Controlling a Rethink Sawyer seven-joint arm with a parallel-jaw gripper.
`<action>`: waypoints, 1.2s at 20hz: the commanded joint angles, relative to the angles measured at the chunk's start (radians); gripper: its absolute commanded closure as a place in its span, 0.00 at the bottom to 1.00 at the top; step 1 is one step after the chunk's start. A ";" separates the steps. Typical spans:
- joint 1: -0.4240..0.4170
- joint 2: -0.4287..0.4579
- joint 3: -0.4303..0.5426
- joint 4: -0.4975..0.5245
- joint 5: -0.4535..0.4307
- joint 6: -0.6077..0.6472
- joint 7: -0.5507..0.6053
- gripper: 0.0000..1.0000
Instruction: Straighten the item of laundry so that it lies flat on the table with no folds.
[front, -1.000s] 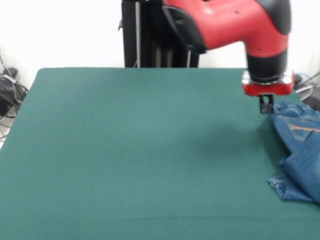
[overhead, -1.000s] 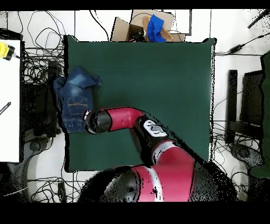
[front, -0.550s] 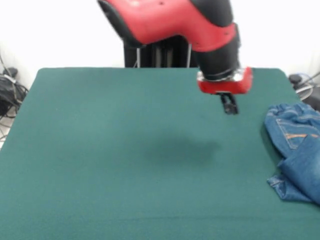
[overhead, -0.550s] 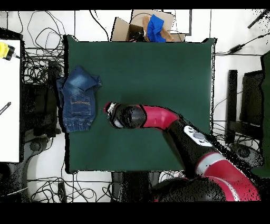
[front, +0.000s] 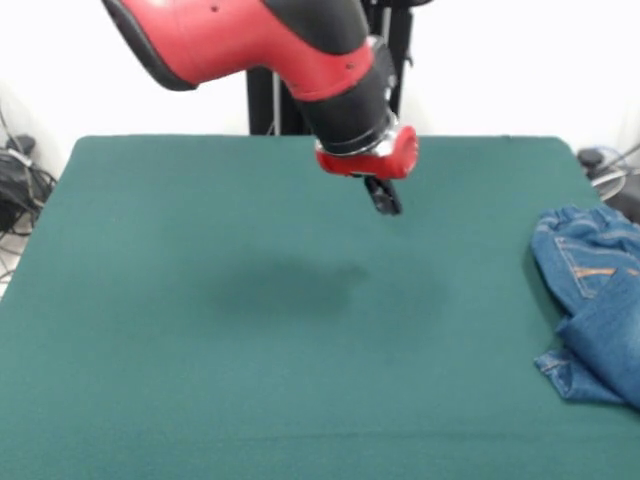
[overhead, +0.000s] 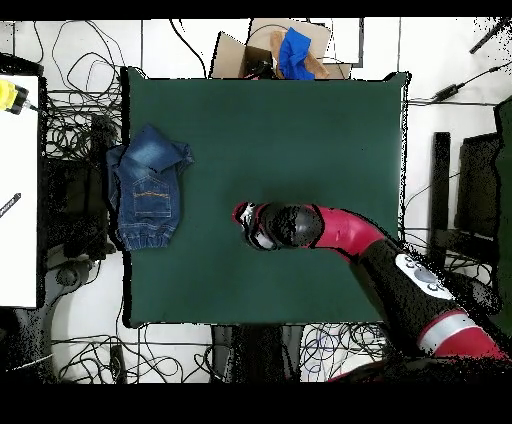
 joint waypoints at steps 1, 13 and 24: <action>-0.036 0.059 0.113 -0.043 -0.089 0.134 -0.317 1.00; 0.121 0.093 0.051 -0.021 -0.185 -0.145 -0.019 1.00; 0.413 0.061 -0.128 -0.069 -0.050 -0.370 0.193 0.00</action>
